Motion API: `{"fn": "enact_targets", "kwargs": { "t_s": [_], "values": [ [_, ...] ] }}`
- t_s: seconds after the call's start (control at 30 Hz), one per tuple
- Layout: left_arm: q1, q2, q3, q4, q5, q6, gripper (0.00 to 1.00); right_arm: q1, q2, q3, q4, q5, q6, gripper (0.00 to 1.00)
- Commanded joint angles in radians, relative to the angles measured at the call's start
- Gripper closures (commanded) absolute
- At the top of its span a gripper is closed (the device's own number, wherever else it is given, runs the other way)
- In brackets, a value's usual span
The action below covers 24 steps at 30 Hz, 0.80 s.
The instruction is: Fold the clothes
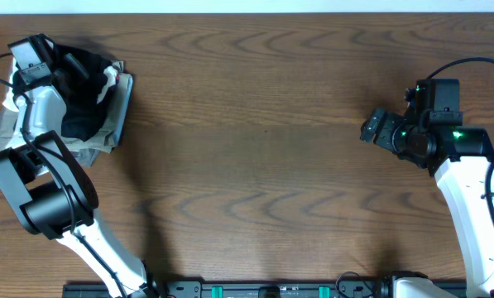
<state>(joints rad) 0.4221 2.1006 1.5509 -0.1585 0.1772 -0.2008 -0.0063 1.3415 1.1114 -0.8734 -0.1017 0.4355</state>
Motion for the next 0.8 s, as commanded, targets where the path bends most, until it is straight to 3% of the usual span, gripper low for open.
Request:
{"fn": "enact_targets", "kwargs": {
  "t_s": [0.0, 0.03, 0.1, 0.37, 0.53, 0.77],
  "values": [
    [-0.001, -0.039, -0.012, -0.031, -0.003, 0.038, 0.83, -0.008, -0.014, -0.002, 0.0, -0.004, -0.015, 0.04],
    [-0.001, -0.067, -0.012, -0.032, -0.003, 0.048, 0.83, -0.008, -0.014, -0.002, 0.0, -0.004, -0.015, 0.05],
    [-0.001, -0.138, -0.012, -0.043, -0.003, 0.052, 0.73, -0.008, -0.014, -0.002, -0.001, -0.004, -0.014, 0.04],
    [0.015, -0.392, -0.012, -0.101, -0.011, 0.104, 0.73, -0.008, -0.014, -0.002, -0.002, -0.004, -0.015, 0.04],
    [0.049, -0.376, -0.012, -0.072, -0.042, 0.104, 0.86, -0.008, -0.014, -0.002, -0.002, -0.005, -0.026, 0.04],
    [0.088, -0.206, -0.012, 0.048, -0.07, 0.104, 0.87, -0.008, -0.014, -0.002, -0.001, -0.004, -0.025, 0.04]
  ]
}}
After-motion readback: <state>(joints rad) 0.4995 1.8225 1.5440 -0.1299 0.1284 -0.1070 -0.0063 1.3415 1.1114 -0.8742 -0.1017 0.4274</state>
